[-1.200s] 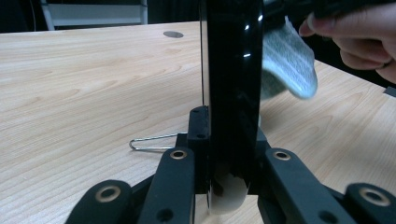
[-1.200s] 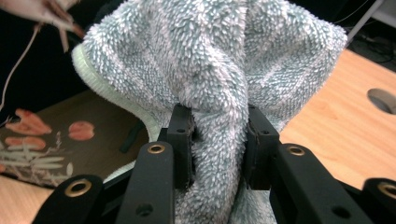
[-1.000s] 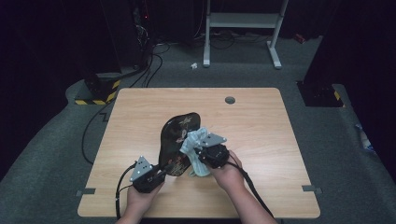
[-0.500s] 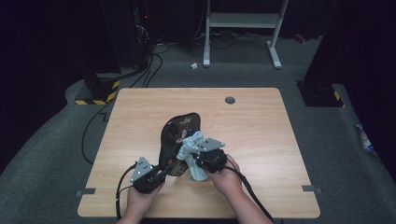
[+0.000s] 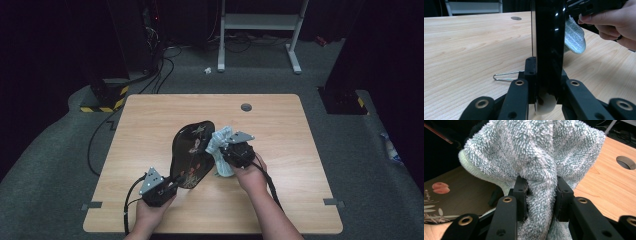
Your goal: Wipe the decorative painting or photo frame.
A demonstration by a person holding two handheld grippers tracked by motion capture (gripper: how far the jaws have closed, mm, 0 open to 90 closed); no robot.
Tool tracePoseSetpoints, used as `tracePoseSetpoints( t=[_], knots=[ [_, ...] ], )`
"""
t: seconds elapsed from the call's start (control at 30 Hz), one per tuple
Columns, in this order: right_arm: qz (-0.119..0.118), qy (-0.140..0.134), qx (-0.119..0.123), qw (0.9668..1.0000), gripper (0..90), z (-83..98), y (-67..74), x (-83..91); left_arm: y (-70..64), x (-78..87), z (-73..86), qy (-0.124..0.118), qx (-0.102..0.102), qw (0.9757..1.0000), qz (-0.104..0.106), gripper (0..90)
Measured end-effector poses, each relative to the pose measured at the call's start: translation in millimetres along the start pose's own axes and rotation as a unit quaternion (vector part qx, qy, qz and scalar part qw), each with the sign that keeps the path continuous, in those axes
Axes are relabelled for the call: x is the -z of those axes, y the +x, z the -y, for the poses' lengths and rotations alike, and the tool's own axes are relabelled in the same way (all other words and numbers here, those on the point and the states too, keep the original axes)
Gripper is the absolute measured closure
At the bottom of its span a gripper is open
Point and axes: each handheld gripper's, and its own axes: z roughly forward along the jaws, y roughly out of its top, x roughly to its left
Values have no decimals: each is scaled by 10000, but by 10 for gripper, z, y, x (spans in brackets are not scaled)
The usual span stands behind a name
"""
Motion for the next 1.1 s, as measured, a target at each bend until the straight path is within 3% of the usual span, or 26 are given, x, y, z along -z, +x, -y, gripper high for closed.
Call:
tracePoseSetpoints(
  t=[0.17,0.33,0.4,0.47,0.6,0.7,0.77,0.9,1.1],
  knots=[
    [-202,-25,208,9996,683,15,187,60,-9,-6,-1,7,-14,10000,-17,796],
    [-609,-163,657,9958,683,56,630,171,-14,-7,2,3,7,10000,-24,797],
    [-568,-155,840,9947,683,59,730,184,-6,-2,4,10,15,10000,-22,797],
    [-498,-149,798,9955,684,29,675,178,-4,-3,2,13,15,10000,-15,796],
    [-275,-117,353,9989,685,-27,317,67,-7,-8,-4,25,13,10000,-19,795],
    [-179,-53,131,9997,685,-20,136,10,-13,-10,0,14,28,10000,-5,795],
    [-78,45,136,9999,685,-1,82,-18,-7,-11,-1,12,22,10000,-2,796],
    [-197,95,157,9996,685,73,154,-10,-5,-12,3,-3,56,10000,-2,798],
    [-650,170,510,9964,684,224,516,15,-3,-14,1,-4,66,10000,5,798]
  ],
)
